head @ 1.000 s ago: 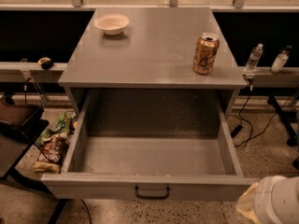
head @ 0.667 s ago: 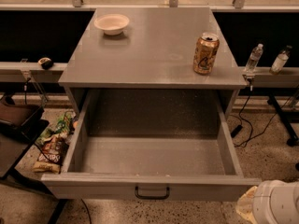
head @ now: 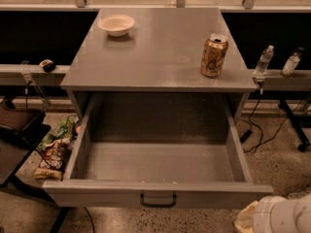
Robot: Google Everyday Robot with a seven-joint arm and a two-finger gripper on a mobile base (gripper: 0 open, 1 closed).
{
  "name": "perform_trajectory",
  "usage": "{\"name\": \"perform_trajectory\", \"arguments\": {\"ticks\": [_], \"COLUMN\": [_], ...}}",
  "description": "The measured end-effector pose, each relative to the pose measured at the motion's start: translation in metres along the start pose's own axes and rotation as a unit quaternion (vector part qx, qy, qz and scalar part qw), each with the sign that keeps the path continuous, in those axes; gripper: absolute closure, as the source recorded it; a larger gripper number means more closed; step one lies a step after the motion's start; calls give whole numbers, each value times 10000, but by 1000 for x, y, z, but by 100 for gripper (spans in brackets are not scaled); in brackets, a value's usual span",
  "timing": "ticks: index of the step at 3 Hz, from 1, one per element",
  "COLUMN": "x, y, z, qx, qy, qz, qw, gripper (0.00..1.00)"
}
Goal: Close top drawer
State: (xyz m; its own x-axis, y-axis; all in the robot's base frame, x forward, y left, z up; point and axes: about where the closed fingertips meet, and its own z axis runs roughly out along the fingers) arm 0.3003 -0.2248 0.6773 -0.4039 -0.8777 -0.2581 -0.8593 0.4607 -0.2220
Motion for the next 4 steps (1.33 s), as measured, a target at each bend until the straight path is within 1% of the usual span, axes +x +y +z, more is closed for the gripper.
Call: {"name": "perform_trajectory", "arguments": {"ticks": [1, 2, 3, 4], "x": [-16, -37, -58, -69], "y": [21, 24, 7, -4], "z": [45, 85, 122, 139], "qx": [-145, -86, 108, 216], "qy": [-456, -948, -1273, -1381], "qz": [32, -160, -474, -665], "qw": [9988, 9953, 9907, 9879], "gripper": [100, 100, 100, 100]}}
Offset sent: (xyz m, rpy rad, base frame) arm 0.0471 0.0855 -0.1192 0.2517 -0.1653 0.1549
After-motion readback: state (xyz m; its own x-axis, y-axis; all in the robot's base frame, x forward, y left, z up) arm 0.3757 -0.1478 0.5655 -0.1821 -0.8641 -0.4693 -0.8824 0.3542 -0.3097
